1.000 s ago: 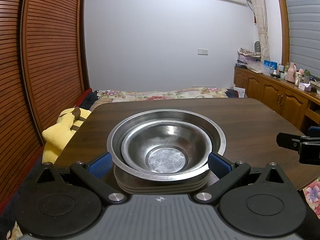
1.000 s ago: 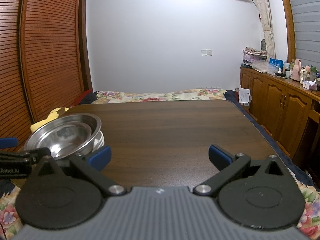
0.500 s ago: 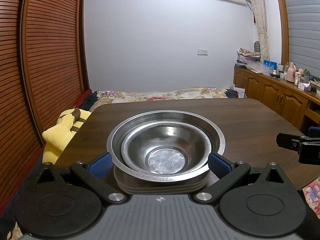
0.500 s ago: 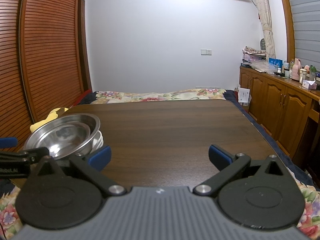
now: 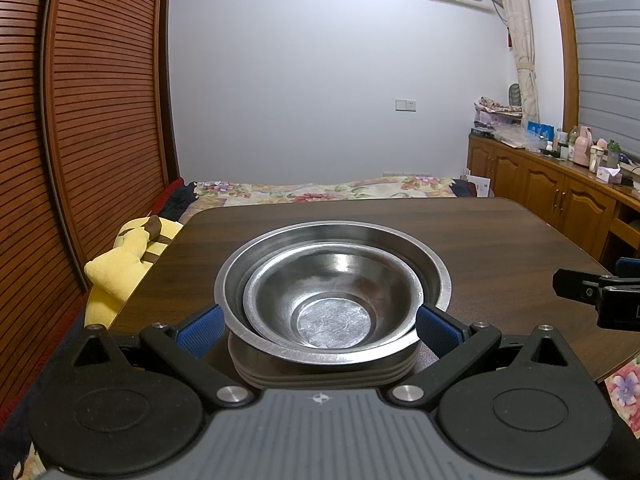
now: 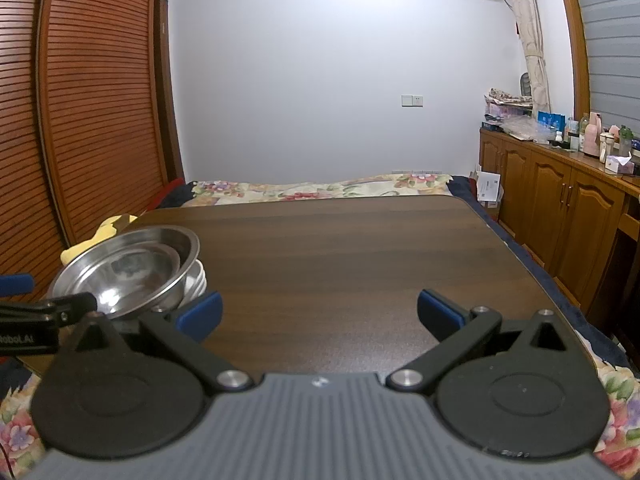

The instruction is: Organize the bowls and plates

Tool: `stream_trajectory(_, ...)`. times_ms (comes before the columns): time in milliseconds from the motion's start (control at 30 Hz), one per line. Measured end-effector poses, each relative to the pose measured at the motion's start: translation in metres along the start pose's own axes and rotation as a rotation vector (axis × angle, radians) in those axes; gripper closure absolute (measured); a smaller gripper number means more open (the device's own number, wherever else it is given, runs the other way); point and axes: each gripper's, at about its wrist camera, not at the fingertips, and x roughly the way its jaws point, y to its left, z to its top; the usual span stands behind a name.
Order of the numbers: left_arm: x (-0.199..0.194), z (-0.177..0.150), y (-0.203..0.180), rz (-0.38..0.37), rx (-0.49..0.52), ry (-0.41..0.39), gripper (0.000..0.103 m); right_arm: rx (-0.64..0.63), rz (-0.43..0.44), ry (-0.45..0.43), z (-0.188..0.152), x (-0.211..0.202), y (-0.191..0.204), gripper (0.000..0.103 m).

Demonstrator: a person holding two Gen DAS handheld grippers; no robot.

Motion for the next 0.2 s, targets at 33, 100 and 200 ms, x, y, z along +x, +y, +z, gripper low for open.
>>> stream_trajectory(33, 0.0001, 0.0000, 0.0000, 0.000, 0.000, 0.000, 0.000, 0.000, 0.000, 0.000, 0.0000, -0.0001, -0.0002, 0.000)
stream_trajectory(100, -0.0001, 0.0000, -0.0001, 0.000, 0.000, 0.000, 0.000, -0.001, 0.000, -0.001, 0.0001, -0.0001, -0.0002, 0.000)
stream_trajectory(200, 0.0002, 0.0000, 0.0000, -0.001, 0.001, 0.001, 0.000, 0.000, 0.000, -0.001, 0.0000, 0.0001, -0.0005, 0.000)
